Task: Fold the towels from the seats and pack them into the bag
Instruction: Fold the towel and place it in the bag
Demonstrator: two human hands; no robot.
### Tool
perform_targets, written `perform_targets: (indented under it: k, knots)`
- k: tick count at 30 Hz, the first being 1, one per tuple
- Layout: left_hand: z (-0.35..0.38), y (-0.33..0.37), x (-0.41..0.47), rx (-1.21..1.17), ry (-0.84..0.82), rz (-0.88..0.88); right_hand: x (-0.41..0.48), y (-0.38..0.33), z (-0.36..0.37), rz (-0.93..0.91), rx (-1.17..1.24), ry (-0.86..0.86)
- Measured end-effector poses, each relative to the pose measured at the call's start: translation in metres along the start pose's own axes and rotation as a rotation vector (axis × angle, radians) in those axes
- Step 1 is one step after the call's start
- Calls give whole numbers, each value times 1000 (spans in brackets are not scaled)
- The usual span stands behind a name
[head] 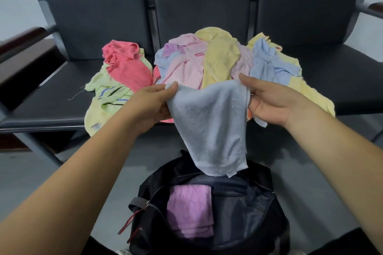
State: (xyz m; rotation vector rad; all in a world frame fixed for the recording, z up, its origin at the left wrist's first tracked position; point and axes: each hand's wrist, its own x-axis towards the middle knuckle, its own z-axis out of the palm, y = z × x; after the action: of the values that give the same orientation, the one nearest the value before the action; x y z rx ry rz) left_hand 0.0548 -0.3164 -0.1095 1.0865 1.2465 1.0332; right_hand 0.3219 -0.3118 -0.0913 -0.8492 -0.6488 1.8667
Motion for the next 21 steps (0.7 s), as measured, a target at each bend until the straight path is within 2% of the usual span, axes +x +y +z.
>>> perform_targets:
  k: [3,7,10,12,15,17,19,21]
  knots:
    - [-2,2,-1,-109,-84,-6,0,0,-3,-2,-249,3]
    - [-3,-2,0,-19,-83,68,5,1,-9,-135,-498,194]
    - [-4,-5,2,314,73,194,9,6,-8,-228,-483,251]
    - [-4,-6,4,394,121,237,10,8,-4,-202,-328,204]
    - [-3,-5,4,171,100,175,7,4,-1,-79,-84,49]
    - [-5,-3,4,1,55,119,5,2,-2,-46,-158,-23]
    - [-6,-2,2,-15,-9,103,7,2,-7,-98,-269,29]
    - [-7,-3,1,74,-45,124,7,2,-10,-165,-347,139]
